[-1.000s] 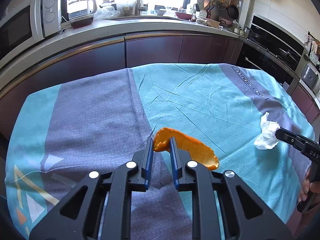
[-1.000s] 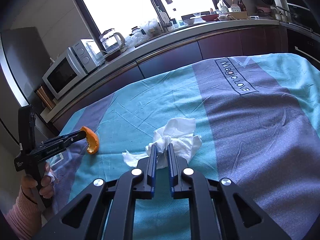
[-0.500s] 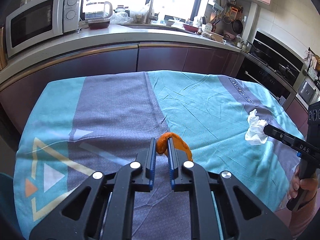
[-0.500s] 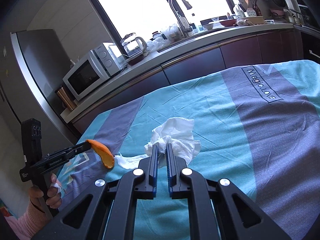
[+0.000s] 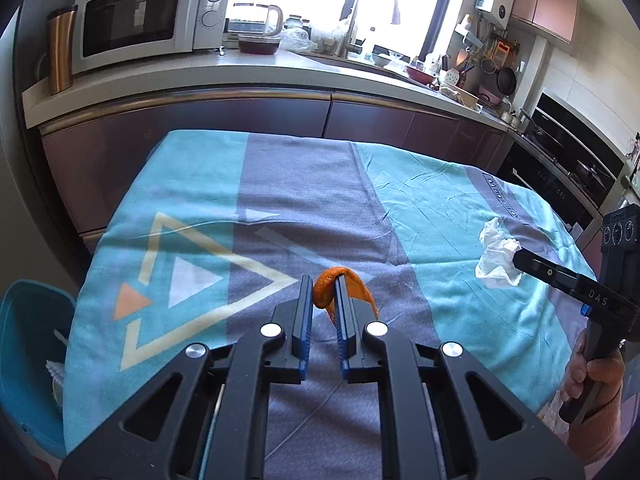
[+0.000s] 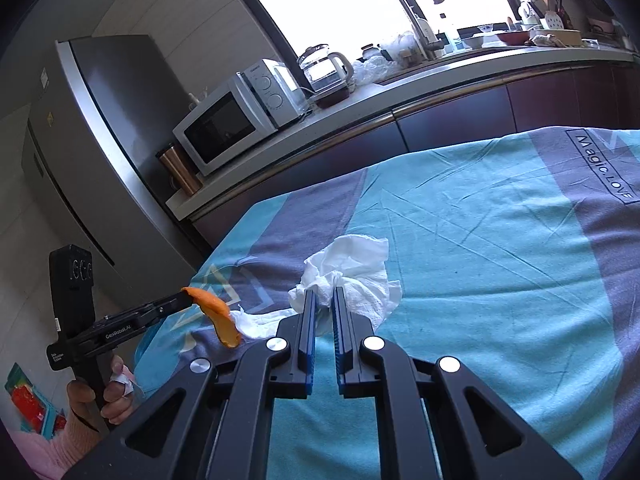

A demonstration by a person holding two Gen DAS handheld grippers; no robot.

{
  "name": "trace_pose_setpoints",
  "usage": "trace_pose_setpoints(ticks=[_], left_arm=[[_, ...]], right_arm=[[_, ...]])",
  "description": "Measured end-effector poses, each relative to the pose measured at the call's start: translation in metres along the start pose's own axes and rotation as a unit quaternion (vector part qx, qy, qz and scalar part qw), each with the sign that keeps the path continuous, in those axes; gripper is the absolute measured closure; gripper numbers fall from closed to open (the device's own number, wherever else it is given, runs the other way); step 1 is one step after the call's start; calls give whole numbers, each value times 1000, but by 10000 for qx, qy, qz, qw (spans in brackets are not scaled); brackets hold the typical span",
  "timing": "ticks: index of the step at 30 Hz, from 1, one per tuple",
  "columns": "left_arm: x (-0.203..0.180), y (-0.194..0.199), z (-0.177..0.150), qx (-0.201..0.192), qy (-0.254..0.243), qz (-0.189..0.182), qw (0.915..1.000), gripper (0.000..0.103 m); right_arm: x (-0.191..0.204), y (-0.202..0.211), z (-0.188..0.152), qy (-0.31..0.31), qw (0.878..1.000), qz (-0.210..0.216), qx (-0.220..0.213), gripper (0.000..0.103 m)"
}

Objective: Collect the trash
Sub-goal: 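Carry the orange peel and tissue over to the teal bin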

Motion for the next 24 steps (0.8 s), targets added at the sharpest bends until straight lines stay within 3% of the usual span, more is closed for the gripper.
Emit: trace_pose_setpoints(ticks=[8, 11, 20, 24], left_arm=[[32, 25, -21, -63, 358, 178, 9992, 92], [43, 31, -30, -75, 397, 347, 9986, 92], [53, 29, -47, 23, 383, 407, 9984, 90], [53, 25, -46, 50, 318, 369, 9988, 78]], right_arm=[[37, -19, -12, 190, 9990, 313, 253, 96], [49, -26, -17, 263, 9982, 411, 344, 96], [77, -48, -34, 441, 9948, 621, 673, 96], [82, -57, -41, 464, 9937, 653, 783, 96]])
Point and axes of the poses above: each gripper's, at about its wrist camera, not at the fingertips, and y roughly against the way its jaws point, x to its left, z to its top, the point moved 8 cm from there along -y, roughly the way its jaws point, and after that the axes turned 2 degrees about -z, right-handed, at the moved point
